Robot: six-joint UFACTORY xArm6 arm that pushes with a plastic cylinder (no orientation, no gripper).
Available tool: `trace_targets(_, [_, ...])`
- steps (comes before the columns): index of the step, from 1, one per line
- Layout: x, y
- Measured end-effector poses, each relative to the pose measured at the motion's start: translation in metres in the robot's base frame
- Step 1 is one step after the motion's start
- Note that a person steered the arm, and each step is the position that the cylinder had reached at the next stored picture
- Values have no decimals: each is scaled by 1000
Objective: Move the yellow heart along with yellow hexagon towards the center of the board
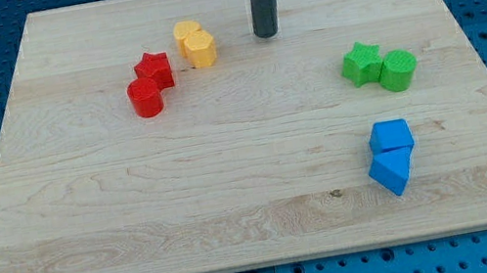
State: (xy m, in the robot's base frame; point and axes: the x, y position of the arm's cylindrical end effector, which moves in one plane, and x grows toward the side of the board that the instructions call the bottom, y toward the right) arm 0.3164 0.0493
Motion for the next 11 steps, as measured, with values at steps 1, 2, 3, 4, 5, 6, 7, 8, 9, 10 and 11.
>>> trace_targets(1, [0,0])
trace_targets(2, [-21,-8])
trace_targets(3, [-52,-58])
trace_targets(4, [-61,-131])
trace_targets(5, [-32,-175])
trace_targets(6, [-26,-175])
trace_targets(7, [-23,-166])
trace_targets(8, [-22,-138])
trace_targets(9, [-16,-113])
trace_targets(10, [-14,-86])
trace_targets(11, [-15,-43])
